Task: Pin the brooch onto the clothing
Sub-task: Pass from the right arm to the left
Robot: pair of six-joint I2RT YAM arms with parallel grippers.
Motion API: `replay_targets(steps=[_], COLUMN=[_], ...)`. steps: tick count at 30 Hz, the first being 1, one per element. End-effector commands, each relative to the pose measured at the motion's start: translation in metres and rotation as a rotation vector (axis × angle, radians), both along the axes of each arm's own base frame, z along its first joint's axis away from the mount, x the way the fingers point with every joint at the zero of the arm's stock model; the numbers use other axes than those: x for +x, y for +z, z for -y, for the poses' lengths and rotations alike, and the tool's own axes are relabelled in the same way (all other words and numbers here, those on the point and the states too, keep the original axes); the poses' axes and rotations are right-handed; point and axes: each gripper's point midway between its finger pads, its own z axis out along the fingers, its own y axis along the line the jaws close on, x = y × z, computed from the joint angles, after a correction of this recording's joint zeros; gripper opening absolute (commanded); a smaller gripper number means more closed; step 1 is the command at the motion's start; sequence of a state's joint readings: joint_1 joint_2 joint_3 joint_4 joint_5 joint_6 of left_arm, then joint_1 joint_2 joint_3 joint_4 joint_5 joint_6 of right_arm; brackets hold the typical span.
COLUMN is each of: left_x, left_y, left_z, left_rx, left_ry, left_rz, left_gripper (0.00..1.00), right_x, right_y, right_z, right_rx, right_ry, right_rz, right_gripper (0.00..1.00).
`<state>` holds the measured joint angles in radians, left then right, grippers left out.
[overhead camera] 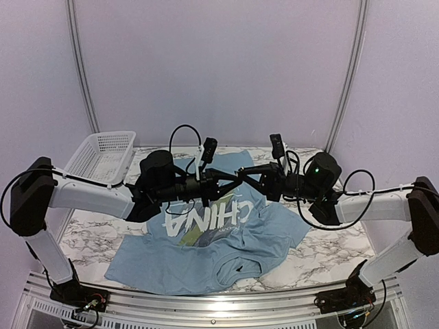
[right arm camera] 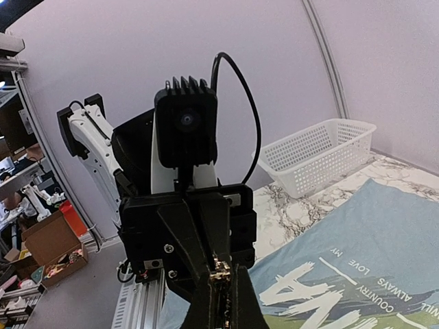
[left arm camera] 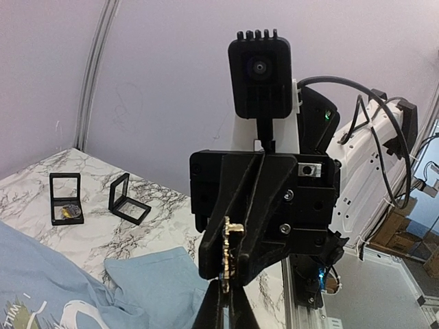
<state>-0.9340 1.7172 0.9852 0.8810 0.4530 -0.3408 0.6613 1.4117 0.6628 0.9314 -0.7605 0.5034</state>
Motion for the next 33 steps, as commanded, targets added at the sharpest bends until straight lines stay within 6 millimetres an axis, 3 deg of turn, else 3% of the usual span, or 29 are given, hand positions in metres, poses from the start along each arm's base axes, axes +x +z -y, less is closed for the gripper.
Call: replay_targets(steps=[1, 8, 16, 21, 27, 33], left_x=[0.002, -0.001, 0.002, 0.011, 0.008, 0.009], left_y=[0.023, 0.025, 0.011, -0.016, 0.004, 0.005], left_z=[0.001, -0.002, -0.013, -0.013, -0.033, -0.038], left_rx=[-0.060, -0.074, -0.001, 0.406, 0.575, 0.863], left_ry=[-0.011, -0.012, 0.058, 0.246, 0.331, 0.474], left_rz=[0.050, 0.064, 0.136, 0.457, 0.725, 1.013], left_gripper=[0.00, 0.00, 0.00, 0.00, 0.00, 0.00], right_x=[-0.008, -0.010, -0.014, -0.006, 0.003, 0.002], right_y=[0.009, 0.007, 0.013, 0.025, 0.049, 0.053], right_z=[-0.001, -0.003, 0.005, 0.030, 0.065, 0.071], right_rx=[0.008, -0.008, -0.088, -0.200, -0.229, -0.246], right_ry=[0.029, 0.039, 0.074, -0.008, -0.184, -0.215], right_rz=[0.033, 0.042, 0.115, 0.223, 0.309, 0.347], right_gripper=[0.00, 0.05, 0.58, 0.87, 0.97, 0.98])
